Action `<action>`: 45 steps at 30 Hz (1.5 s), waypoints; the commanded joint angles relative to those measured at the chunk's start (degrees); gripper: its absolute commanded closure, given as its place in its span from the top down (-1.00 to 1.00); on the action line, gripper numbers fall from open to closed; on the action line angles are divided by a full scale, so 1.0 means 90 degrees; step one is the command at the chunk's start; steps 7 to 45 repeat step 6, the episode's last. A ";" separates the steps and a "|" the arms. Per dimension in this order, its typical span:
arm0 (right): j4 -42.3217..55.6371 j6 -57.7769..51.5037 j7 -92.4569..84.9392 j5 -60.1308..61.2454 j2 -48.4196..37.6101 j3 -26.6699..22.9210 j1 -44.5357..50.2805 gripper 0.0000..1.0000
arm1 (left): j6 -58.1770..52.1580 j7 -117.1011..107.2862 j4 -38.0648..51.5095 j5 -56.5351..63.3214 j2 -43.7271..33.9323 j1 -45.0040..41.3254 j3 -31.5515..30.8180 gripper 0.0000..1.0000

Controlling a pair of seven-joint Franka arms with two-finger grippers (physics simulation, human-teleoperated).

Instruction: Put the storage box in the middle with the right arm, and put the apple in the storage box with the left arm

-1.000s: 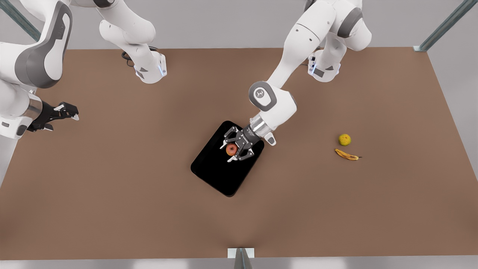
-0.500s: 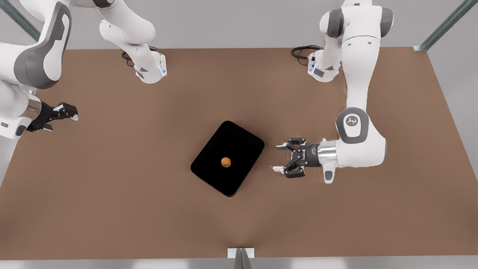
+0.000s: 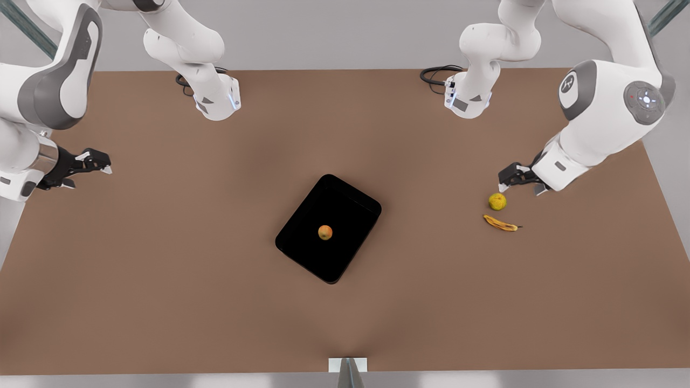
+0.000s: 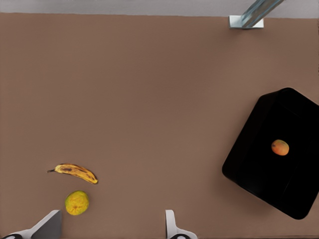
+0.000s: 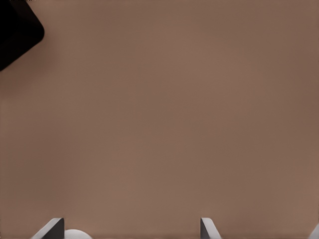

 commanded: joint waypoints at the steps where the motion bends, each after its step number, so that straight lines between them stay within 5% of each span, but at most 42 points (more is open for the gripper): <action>1: 0.0000 0.0000 0.0000 0.0002 0.0000 0.0000 0.0008 1.00 | 0.0000 0.0005 -0.0004 0.0274 0.0002 0.0156 -0.0005 1.00; 45: 0.0000 0.0000 0.0000 -0.0007 0.0000 0.0000 0.0008 1.00 | 0.0020 -0.0004 -0.0004 0.0294 0.0060 0.0156 0.0005 1.00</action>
